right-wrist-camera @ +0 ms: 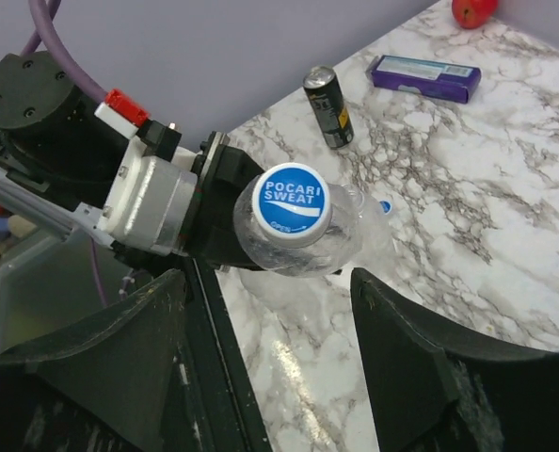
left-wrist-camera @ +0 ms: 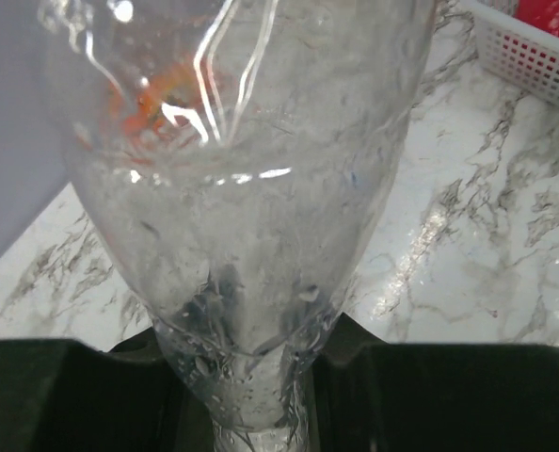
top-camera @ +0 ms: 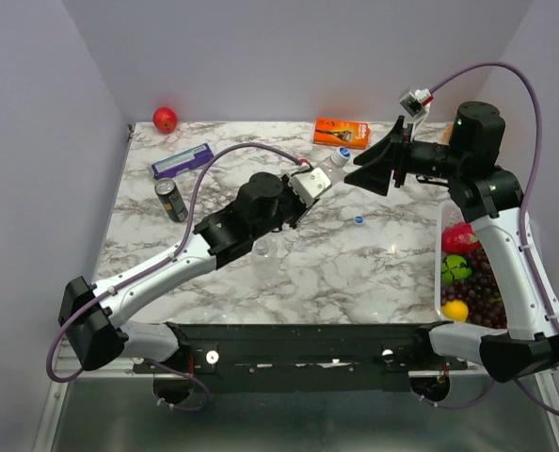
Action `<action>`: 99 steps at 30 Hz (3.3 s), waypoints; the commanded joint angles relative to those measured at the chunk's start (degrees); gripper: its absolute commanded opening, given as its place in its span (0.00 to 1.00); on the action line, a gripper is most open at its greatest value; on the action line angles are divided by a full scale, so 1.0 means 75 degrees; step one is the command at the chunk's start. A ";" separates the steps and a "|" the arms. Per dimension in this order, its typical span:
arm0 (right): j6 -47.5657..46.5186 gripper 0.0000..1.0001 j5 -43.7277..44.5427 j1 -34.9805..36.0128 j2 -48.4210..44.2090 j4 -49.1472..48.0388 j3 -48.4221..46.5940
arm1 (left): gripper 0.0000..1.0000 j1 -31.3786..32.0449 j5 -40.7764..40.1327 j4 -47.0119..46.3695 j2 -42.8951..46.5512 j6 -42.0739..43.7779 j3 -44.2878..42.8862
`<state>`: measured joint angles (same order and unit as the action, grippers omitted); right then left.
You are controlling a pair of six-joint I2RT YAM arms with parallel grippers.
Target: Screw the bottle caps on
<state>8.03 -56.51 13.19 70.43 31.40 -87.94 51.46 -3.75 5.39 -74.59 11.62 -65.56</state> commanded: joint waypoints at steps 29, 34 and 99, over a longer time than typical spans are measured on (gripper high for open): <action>-0.1468 0.01 0.2737 -0.0035 0.0640 -0.1608 0.0344 | 0.99 -0.0766 0.1496 0.0381 -0.0474 -0.1069 -0.1173; -0.2311 0.00 0.3585 -0.0832 0.0768 -0.1958 0.1084 | 0.99 -0.1669 0.1566 0.1250 0.0182 -0.0438 -0.0986; -0.3063 0.63 0.4312 -0.2450 0.2691 -0.4116 0.2972 | 0.99 -0.1811 0.1695 0.1309 0.0207 0.0174 -0.1255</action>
<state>-15.05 -26.09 -4.91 89.73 0.78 -64.31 38.30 8.64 16.23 -72.88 12.71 -74.48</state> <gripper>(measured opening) 0.619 0.985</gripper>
